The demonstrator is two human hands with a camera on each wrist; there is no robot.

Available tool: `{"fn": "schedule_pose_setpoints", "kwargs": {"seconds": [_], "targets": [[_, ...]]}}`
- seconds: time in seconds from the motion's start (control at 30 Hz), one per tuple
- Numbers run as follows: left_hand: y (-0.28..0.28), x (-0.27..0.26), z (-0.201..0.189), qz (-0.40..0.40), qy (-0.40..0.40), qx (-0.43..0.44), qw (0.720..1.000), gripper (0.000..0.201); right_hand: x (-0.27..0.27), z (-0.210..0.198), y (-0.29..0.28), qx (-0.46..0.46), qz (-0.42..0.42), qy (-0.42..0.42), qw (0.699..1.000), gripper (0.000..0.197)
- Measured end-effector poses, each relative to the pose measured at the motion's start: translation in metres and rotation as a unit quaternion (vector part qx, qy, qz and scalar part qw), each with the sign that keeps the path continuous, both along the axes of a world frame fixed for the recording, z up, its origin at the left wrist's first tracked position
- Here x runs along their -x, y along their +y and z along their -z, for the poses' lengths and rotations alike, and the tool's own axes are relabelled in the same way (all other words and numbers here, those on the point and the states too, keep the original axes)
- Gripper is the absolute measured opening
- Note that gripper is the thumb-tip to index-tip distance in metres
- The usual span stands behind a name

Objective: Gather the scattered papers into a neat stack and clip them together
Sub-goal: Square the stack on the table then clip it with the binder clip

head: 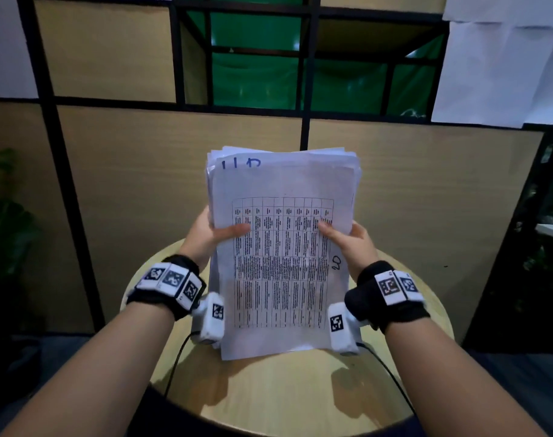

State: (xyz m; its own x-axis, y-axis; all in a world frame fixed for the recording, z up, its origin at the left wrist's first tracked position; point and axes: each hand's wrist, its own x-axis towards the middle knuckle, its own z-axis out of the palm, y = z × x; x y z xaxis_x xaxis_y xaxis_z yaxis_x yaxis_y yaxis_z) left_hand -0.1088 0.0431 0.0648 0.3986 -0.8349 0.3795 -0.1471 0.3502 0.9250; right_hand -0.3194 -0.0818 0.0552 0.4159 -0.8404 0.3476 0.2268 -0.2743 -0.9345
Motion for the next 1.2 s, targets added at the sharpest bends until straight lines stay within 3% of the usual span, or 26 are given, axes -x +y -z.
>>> {"fn": "schedule_pose_setpoints", "kwargs": {"seconds": [0.1,0.23,0.4,0.5,0.6,0.67,0.73,0.8,0.87,0.97,1.1,1.2], "targets": [[-0.003,0.001,0.021,-0.026,0.006,-0.026,0.999,0.085,0.0,0.019,0.005,-0.002,0.019,0.044,0.999,0.017],[-0.01,0.02,0.002,-0.102,0.053,0.034,0.993,0.024,-0.009,0.004,0.009,0.007,0.121,0.012,0.993,0.018],[-0.009,0.033,0.013,-0.129,0.088,0.057,0.986,0.019,-0.015,0.018,0.011,-0.009,0.16,-0.003,0.987,0.016],[-0.003,0.034,0.028,-0.145,0.068,0.014,0.987,0.034,-0.011,0.035,0.009,0.021,0.17,0.068,0.983,0.039],[0.003,0.026,0.004,-0.177,-0.002,0.051,0.983,0.06,-0.004,0.006,0.007,0.144,0.201,0.065,0.967,0.075],[0.006,0.023,-0.019,-0.21,-0.095,0.084,0.969,0.09,0.0,-0.025,0.009,0.252,0.208,0.06,0.943,0.105],[0.009,0.025,-0.037,-0.245,-0.233,0.103,0.935,0.11,0.002,-0.053,0.014,0.35,0.225,0.089,0.905,0.114],[0.012,0.023,-0.047,-0.251,-0.328,0.113,0.904,0.109,0.003,-0.071,0.015,0.409,0.236,0.143,0.87,0.107],[0.013,0.015,-0.052,-0.257,-0.364,0.116,0.888,0.093,0.006,-0.077,0.012,0.421,0.242,0.209,0.849,0.085],[0.013,0.008,-0.054,-0.283,-0.348,0.108,0.887,0.068,0.006,-0.073,0.008,0.396,0.261,0.163,0.865,0.063],[0.011,0.015,-0.052,-0.237,-0.365,0.115,0.893,0.076,0.0,-0.07,0.009,0.406,0.234,0.163,0.868,0.066],[0.009,0.011,-0.053,-0.258,-0.37,0.126,0.884,0.05,-0.002,-0.072,0.005,0.409,0.253,0.135,0.867,0.05]]}}
